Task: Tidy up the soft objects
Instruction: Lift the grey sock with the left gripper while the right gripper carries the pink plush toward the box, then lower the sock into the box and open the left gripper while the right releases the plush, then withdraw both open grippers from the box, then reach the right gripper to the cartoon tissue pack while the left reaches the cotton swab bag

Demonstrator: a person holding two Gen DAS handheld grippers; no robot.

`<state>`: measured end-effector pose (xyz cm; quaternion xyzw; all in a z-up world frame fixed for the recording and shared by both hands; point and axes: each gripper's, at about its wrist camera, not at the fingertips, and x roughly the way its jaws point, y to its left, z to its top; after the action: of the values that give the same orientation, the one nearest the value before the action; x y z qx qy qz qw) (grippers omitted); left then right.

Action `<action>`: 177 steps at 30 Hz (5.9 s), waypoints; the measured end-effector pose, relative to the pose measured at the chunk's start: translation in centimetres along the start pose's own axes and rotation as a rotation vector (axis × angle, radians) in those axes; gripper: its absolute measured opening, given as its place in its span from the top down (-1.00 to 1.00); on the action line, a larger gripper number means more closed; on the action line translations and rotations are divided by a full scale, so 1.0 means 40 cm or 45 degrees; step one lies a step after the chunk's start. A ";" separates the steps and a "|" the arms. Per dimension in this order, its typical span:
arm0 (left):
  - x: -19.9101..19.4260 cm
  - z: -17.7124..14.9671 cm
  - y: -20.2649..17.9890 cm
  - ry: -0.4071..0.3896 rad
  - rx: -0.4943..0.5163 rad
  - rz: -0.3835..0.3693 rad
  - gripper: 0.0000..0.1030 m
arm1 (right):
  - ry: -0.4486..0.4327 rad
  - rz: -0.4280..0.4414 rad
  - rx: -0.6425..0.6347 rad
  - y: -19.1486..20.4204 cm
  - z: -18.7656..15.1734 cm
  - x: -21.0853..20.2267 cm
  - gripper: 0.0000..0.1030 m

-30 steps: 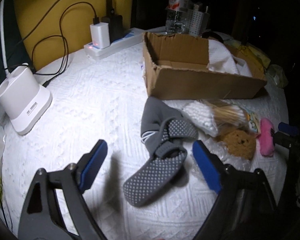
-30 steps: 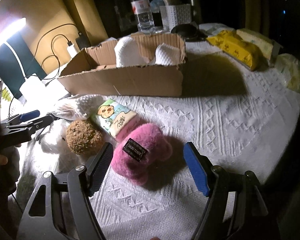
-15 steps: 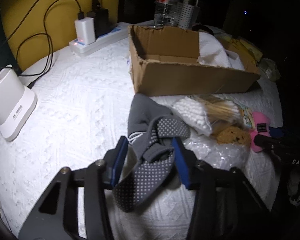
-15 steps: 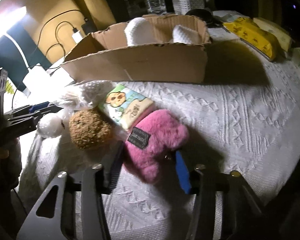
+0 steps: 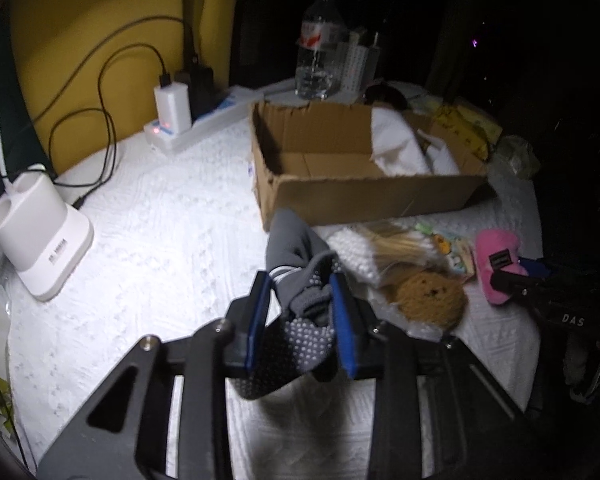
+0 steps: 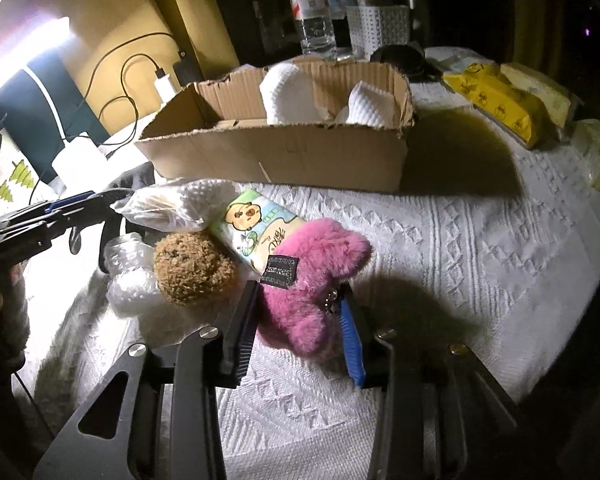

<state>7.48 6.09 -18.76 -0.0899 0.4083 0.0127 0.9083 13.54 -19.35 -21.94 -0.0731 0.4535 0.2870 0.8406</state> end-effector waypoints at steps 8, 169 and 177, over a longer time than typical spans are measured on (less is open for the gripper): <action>-0.052 0.011 0.005 -0.058 -0.008 -0.005 0.40 | -0.035 -0.013 -0.008 0.005 0.005 -0.033 0.23; 0.039 0.055 -0.118 -0.008 -0.040 -0.019 -0.80 | -0.034 0.025 -0.096 0.006 0.091 0.038 -0.46; 0.072 0.043 -0.132 0.032 -0.020 0.026 -0.80 | -0.008 0.066 -0.115 -0.002 0.072 0.080 -0.49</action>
<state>11.17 1.04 -18.96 -0.0932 0.4205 0.0240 0.9022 17.01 -16.98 -22.88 -0.0985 0.4393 0.3290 0.8301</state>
